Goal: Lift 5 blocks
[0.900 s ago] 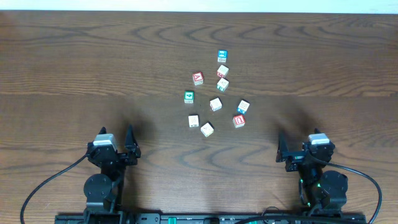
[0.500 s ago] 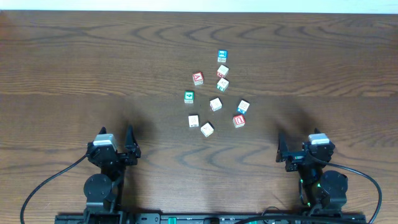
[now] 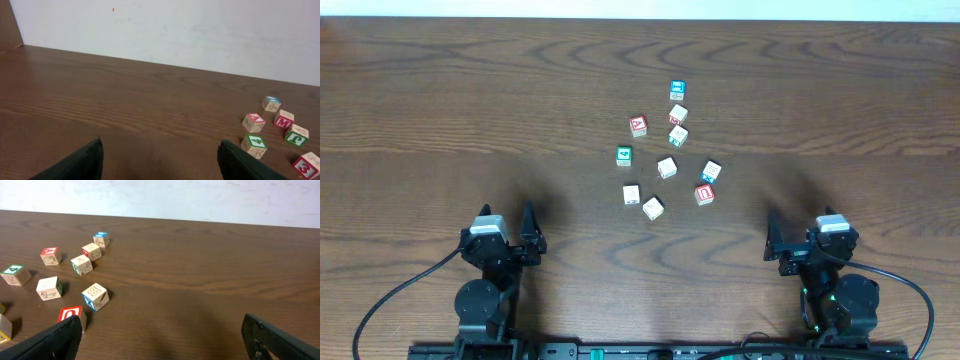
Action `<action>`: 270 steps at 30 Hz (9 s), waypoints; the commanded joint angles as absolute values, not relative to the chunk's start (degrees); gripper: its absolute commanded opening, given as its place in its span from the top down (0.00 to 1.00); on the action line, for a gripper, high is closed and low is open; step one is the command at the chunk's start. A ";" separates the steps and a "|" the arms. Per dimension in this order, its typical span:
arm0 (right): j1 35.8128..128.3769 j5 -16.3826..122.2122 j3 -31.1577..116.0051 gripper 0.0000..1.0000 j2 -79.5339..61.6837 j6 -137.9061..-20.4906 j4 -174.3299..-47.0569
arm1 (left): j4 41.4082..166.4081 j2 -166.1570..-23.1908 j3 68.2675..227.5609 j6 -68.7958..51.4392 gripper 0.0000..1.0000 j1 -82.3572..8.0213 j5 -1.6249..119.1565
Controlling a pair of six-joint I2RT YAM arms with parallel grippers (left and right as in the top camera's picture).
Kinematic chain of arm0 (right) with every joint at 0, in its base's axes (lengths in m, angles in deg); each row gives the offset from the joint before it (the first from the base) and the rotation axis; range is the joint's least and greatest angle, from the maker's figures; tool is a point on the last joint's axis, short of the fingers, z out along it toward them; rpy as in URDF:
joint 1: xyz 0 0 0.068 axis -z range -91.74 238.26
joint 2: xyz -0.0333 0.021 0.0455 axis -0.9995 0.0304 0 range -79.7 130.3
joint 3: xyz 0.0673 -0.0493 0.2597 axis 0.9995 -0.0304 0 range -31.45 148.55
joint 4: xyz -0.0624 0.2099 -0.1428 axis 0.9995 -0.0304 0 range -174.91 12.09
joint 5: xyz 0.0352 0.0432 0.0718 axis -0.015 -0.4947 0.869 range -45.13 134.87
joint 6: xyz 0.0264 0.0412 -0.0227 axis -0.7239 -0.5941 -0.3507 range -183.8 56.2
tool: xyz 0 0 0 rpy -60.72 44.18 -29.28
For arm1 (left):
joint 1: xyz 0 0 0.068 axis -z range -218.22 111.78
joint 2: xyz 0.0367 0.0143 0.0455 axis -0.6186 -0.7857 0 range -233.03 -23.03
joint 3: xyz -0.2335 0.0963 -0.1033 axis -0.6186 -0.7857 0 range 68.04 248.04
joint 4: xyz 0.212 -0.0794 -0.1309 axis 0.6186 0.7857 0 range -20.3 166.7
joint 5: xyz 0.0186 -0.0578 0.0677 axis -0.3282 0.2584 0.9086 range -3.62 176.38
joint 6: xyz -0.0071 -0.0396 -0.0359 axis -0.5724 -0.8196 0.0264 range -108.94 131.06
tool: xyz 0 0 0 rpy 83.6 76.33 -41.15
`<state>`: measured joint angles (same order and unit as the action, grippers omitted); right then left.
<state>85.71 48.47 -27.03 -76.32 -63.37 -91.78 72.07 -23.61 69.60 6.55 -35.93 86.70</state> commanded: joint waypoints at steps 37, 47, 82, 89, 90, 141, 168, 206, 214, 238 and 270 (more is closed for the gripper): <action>84.29 48.14 -27.18 0.01 -76.04 -64.14 -91.84 | 73.93 -23.26 68.27 6.26 0.27 -36.22 87.05; 84.29 48.14 -27.18 0.01 -76.04 -64.14 -91.84 | 73.93 -23.26 68.27 6.26 0.27 -36.22 87.05; 84.29 63.42 -25.15 0.01 -76.04 -64.20 -89.37 | 73.93 -23.26 68.27 6.26 0.27 -36.22 87.05; 84.29 64.64 -24.69 0.01 -76.04 -70.24 -90.49 | 73.93 -23.26 68.27 6.26 0.27 -36.22 87.05; 84.31 64.66 -24.69 0.01 -76.04 -69.28 -90.66 | 73.93 -23.26 68.27 6.26 0.26 -36.22 87.05; 65.21 54.15 53.89 0.04 25.79 -73.67 -138.13 | 73.93 -23.26 68.27 6.26 0.27 -36.22 87.05; 64.51 51.77 43.48 0.31 32.85 -69.84 -133.48 | 73.93 -23.26 68.27 6.26 0.27 -36.22 87.05; 58.74 50.98 43.48 0.87 32.29 -91.29 -139.56 | 73.93 -23.26 68.27 6.26 0.27 -36.22 87.05; 53.28 49.54 43.48 0.81 32.29 -94.65 -132.89 | 73.93 -23.26 68.27 6.26 0.27 -36.22 87.05; 51.70 43.37 43.44 0.34 32.29 -97.12 -132.06 | 73.93 -23.26 68.27 6.26 0.27 -36.22 87.05; 62.48 40.69 60.20 0.16 33.88 -104.99 -137.28 | 73.93 -23.26 68.27 6.26 0.27 -36.22 87.05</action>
<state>61.67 41.80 60.16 32.46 -100.36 -137.24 72.10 -23.63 69.62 6.55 -35.93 86.70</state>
